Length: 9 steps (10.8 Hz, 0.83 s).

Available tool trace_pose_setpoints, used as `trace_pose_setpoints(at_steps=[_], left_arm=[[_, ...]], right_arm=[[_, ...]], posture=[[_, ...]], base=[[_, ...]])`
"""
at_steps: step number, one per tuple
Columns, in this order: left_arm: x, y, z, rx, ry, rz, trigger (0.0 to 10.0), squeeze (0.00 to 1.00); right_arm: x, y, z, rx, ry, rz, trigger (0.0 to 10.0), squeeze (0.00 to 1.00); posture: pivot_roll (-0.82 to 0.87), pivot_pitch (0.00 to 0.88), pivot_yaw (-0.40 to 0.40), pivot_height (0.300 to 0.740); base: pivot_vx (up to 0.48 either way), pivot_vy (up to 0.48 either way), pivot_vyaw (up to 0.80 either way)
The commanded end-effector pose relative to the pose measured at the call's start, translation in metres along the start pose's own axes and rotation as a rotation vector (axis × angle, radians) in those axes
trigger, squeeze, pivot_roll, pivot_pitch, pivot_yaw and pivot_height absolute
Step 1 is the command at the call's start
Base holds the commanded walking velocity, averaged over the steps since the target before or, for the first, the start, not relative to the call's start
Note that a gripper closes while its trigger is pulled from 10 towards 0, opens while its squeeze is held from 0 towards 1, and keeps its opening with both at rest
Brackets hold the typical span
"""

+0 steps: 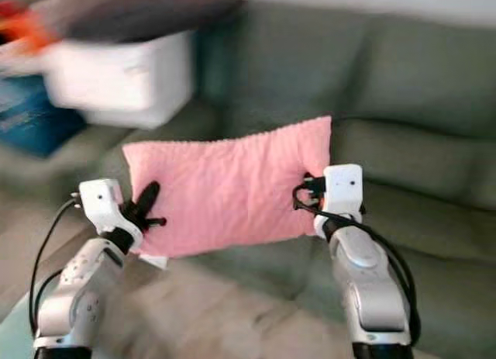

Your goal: Move the pillow to the sofa

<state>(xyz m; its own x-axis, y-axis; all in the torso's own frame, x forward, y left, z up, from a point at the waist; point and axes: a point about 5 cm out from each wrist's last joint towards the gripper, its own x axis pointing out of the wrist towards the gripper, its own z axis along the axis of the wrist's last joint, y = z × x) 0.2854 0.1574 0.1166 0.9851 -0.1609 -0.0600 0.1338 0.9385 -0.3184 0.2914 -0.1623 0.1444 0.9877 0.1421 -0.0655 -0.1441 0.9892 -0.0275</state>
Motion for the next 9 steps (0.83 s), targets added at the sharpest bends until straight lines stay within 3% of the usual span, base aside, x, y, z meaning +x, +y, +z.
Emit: trace_pose_setpoints(at_steps=[1, 3, 9], left_arm=[[-0.0001, 0.0014, 0.0066, 0.011, -0.023, 0.000, 10.0, 0.00], [-0.0001, 0.0020, 0.0044, 0.013, -0.006, 0.018, 10.0, 0.00], [0.0027, 0.0038, 0.0009, 0.013, 0.030, 0.078, 10.0, 0.00]], right_arm=[[0.0018, 0.0060, 0.0073, -0.007, -0.028, 0.025, 10.0, 0.00], [0.0017, 0.0063, 0.0068, -0.006, -0.028, 0.026, 10.0, 0.00], [0.0017, 0.0076, 0.0060, -0.010, -0.025, 0.030, 10.0, 0.00]], posture=[[-0.15, 0.000, 0.004, 0.740], [-0.14, 0.000, 0.004, 0.740], [-0.14, 0.000, 0.005, 0.740]], base=[[0.334, 0.000, -0.79], [0.300, 0.000, -0.65], [0.000, 0.000, 0.00]])
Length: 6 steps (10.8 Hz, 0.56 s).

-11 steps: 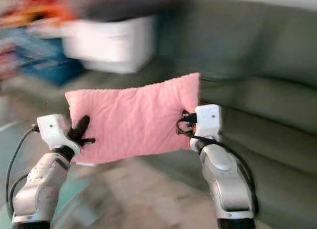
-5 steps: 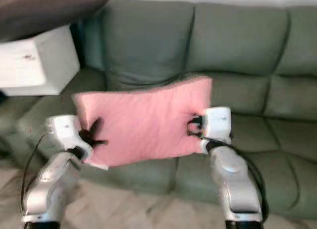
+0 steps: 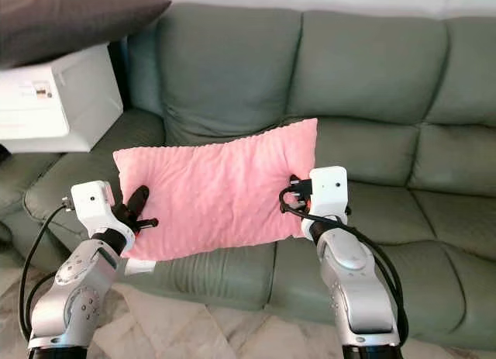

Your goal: Move the pillow to the sofa

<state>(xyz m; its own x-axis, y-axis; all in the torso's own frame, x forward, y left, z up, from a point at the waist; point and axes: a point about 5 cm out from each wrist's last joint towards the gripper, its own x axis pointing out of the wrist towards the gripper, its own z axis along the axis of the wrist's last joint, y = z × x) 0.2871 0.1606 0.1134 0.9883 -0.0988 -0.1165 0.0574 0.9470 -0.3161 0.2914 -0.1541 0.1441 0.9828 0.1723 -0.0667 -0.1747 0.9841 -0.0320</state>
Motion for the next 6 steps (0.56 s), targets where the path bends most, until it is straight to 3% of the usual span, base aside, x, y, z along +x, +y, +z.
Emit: trace_pose_setpoints(at_steps=[1, 4, 6], left_arm=[[0.0015, -0.0008, 0.0036, 0.025, -0.006, -0.001, 10.0, 0.00], [0.0001, -0.0046, 0.0021, 0.034, -0.004, -0.024, 10.0, 0.00], [0.0004, -0.0032, 0.0022, 0.041, -0.002, -0.018, 10.0, 0.00]], right_arm=[[0.0005, -0.0007, 0.0056, -0.005, -0.024, -0.002, 10.0, 0.00], [0.0002, -0.0006, 0.0052, -0.003, -0.022, -0.003, 10.0, 0.00], [0.0004, -0.0007, 0.0050, -0.004, -0.021, -0.004, 10.0, 0.00]], posture=[[-0.14, 0.000, 0.006, 0.740], [-0.14, 0.000, 0.009, 0.740], [-0.14, 0.000, 0.007, 0.740]], base=[[0.000, 0.000, 0.00], [0.000, 0.000, 0.00], [0.000, -0.246, 0.00]])
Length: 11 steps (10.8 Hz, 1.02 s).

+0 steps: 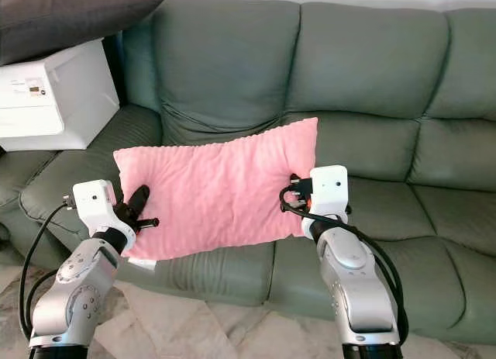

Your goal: Move the pillow to the sofa

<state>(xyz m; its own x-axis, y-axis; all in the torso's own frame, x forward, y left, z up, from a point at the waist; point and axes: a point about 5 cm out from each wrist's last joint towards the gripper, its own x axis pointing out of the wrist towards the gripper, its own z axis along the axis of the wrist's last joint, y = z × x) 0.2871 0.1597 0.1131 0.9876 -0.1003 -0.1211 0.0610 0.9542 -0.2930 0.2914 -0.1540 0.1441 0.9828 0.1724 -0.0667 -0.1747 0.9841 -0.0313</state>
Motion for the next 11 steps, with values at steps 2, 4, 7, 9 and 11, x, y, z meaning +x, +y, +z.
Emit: trace_pose_setpoints(at_steps=[2, 4, 7, 9, 11], left_arm=[[0.0008, -0.0025, 0.0027, 0.018, -0.006, -0.019, 10.0, 0.00], [0.0010, -0.0031, 0.0019, 0.015, -0.004, -0.021, 10.0, 0.00], [0.0012, -0.0029, 0.0025, 0.023, -0.008, -0.022, 10.0, 0.00], [0.0012, -0.0031, 0.0026, 0.025, -0.007, -0.023, 10.0, 0.00], [0.0009, -0.0035, 0.0021, 0.024, -0.006, -0.022, 10.0, 0.00]], right_arm=[[0.0005, -0.0015, 0.0049, -0.006, -0.020, -0.004, 10.0, 0.00], [0.0005, -0.0017, 0.0045, -0.006, -0.020, -0.005, 10.0, 0.00], [0.0004, -0.0020, 0.0046, -0.007, -0.019, -0.006, 10.0, 0.00], [0.0002, -0.0018, 0.0045, -0.007, -0.018, -0.006, 10.0, 0.00], [-0.0002, -0.0020, 0.0044, -0.006, -0.017, -0.005, 10.0, 0.00]], posture=[[-0.15, 0.000, 0.006, 0.740], [-0.15, 0.000, 0.006, 0.740], [-0.15, 0.000, 0.006, 0.740], [-0.15, 0.000, 0.007, 0.740], [-0.15, 0.000, 0.006, 0.740]], base=[[0.000, -0.268, 0.00], [0.000, -0.319, 0.00], [0.000, -0.339, 0.00], [0.000, -0.321, 0.00], [0.000, -0.321, 0.00]])
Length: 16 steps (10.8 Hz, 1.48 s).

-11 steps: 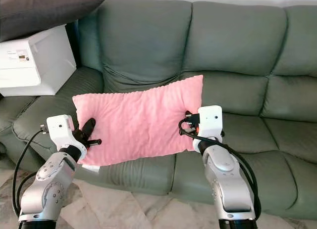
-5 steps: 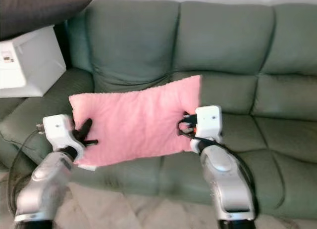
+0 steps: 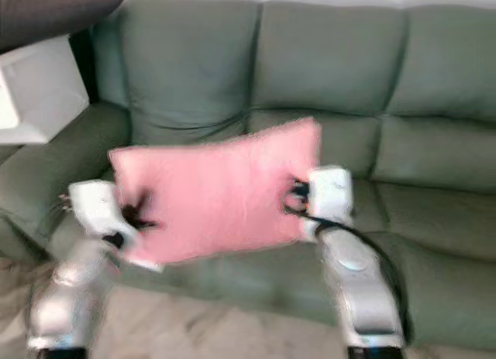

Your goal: Move the pillow to the sofa

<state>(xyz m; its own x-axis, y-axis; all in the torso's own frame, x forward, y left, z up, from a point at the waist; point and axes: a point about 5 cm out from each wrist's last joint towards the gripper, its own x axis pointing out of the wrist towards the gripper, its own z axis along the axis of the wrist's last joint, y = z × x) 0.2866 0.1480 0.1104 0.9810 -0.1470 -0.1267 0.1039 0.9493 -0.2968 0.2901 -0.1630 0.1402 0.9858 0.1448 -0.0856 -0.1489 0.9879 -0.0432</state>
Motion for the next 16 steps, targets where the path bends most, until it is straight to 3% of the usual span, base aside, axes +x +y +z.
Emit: trace_pose_setpoints(at_steps=[1, 5, 13, 16], left_arm=[[-0.0006, 0.0070, 0.0078, 0.021, -0.024, 0.022, 10.0, 0.00], [-0.0004, 0.0063, 0.0076, 0.023, -0.024, 0.014, 10.0, 0.00], [-0.0007, 0.0069, 0.0132, -0.012, -0.074, -0.011, 10.0, 0.00], [-0.0010, 0.0033, 0.0147, -0.035, -0.088, -0.054, 10.0, 0.00]], right_arm=[[0.0020, 0.0067, 0.0086, 0.004, -0.037, 0.021, 10.0, 0.00], [0.0021, 0.0070, 0.0085, 0.003, -0.034, 0.020, 10.0, 0.00], [0.0024, 0.0068, 0.0079, -0.002, -0.033, 0.017, 10.0, 0.00], [0.0027, 0.0062, 0.0087, -0.005, -0.036, 0.014, 10.0, 0.00]], posture=[[-0.15, 0.000, 0.006, 0.740], [-0.15, 0.000, 0.007, 0.740], [-0.15, 0.000, 0.008, 0.740], [-0.15, 0.000, 0.008, 0.740]], base=[[0.000, -0.281, 0.00], [0.000, -0.265, 0.00], [0.000, 0.000, 0.00], [0.379, 0.000, 0.00]])
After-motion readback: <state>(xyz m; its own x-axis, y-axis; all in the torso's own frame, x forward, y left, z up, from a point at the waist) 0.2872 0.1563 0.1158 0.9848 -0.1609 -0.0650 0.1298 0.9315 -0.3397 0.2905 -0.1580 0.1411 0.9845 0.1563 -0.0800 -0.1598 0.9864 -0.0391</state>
